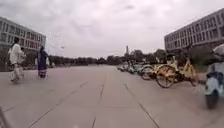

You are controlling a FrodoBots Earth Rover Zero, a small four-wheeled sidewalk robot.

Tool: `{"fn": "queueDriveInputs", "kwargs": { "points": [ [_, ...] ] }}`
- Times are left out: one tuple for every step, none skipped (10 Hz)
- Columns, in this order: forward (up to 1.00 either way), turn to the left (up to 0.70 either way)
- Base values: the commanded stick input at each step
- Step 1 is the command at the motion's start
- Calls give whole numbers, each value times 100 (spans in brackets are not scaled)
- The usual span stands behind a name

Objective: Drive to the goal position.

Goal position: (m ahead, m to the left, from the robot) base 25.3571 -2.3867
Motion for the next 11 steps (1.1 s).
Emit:
{"fn": "queueDriveInputs", "kwargs": {
  "points": [
    [70,0],
    [70,10],
    [70,14],
    [70,14],
    [70,14],
    [70,14],
    [70,14],
    [70,14],
    [70,13],
    [70,10],
    [70,2]
  ]
}}
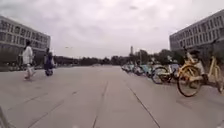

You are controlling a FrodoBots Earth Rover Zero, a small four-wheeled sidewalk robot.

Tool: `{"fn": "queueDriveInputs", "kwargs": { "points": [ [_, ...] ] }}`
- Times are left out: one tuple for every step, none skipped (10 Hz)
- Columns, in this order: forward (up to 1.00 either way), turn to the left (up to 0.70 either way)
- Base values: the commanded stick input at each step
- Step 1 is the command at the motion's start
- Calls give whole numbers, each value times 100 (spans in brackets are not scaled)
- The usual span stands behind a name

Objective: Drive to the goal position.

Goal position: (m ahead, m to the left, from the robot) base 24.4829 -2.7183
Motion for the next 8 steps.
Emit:
{"fn": "queueDriveInputs", "kwargs": {
  "points": [
    [70,0],
    [70,0],
    [70,0],
    [70,0],
    [70,0],
    [70,0],
    [70,0],
    [70,0]
  ]
}}
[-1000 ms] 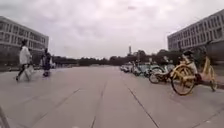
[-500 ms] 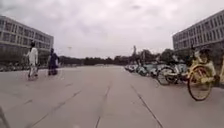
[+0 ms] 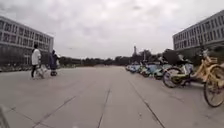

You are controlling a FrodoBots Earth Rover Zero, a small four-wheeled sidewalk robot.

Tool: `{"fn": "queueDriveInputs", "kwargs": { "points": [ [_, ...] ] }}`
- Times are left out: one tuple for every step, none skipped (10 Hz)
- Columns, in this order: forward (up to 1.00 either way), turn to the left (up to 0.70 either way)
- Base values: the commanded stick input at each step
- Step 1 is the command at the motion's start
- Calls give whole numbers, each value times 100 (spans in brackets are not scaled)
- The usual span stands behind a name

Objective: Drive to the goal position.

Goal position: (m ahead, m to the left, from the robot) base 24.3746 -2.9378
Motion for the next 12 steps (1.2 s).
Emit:
{"fn": "queueDriveInputs", "kwargs": {
  "points": [
    [70,0],
    [70,0],
    [70,0],
    [70,0],
    [70,0],
    [70,0],
    [70,0],
    [70,0],
    [70,0],
    [70,0],
    [70,0],
    [70,0]
  ]
}}
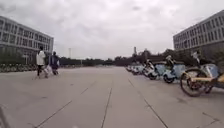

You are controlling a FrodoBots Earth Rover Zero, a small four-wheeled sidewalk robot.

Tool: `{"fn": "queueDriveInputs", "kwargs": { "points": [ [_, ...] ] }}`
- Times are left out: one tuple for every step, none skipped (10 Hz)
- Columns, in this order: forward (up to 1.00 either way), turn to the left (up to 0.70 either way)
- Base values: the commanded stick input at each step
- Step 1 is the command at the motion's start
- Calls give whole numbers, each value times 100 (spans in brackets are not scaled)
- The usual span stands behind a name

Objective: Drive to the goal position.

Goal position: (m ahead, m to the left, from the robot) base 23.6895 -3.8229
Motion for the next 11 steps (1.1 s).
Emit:
{"fn": "queueDriveInputs", "kwargs": {
  "points": [
    [70,0],
    [70,0],
    [70,0],
    [70,0],
    [70,0],
    [70,0],
    [70,0],
    [70,0],
    [70,0],
    [70,0],
    [70,0]
  ]
}}
